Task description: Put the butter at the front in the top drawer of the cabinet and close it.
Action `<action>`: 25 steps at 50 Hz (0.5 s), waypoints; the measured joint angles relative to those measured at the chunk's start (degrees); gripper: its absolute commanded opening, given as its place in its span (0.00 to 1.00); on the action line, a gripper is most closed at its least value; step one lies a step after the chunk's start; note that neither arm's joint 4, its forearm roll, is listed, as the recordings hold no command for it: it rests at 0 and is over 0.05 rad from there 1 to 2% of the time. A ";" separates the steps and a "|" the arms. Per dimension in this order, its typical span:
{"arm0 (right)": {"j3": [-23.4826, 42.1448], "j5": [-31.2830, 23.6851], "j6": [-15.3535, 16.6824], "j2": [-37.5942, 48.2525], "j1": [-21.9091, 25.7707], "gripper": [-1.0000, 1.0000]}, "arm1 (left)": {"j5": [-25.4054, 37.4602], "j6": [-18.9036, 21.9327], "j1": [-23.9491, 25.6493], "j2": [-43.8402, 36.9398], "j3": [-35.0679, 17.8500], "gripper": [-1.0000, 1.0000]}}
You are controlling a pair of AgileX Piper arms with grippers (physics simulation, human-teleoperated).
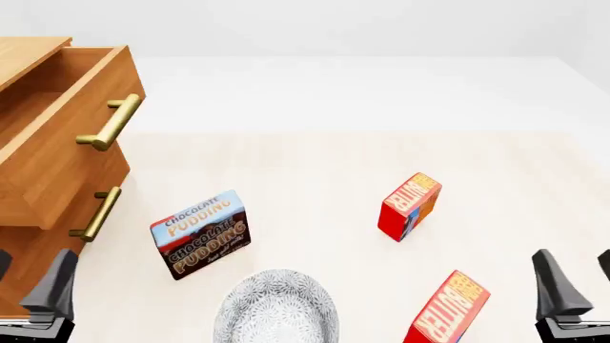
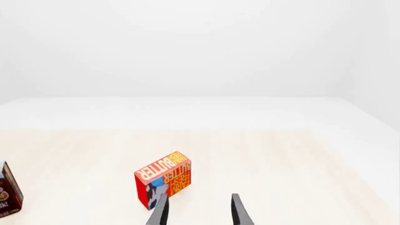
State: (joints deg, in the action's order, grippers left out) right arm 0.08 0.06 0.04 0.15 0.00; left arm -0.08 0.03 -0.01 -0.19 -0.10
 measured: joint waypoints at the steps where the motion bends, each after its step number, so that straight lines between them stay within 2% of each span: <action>1: 0.01 0.01 0.01 0.02 0.00 1.00 | -0.02 0.01 0.00 -0.04 -0.02 1.00; 25: 0.00 0.03 0.05 0.07 0.01 1.00 | -0.23 0.91 -0.15 -1.92 -0.47 1.00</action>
State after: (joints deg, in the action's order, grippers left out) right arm 0.08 0.10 0.10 0.22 0.01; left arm -0.31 0.94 -0.16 -2.11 -0.57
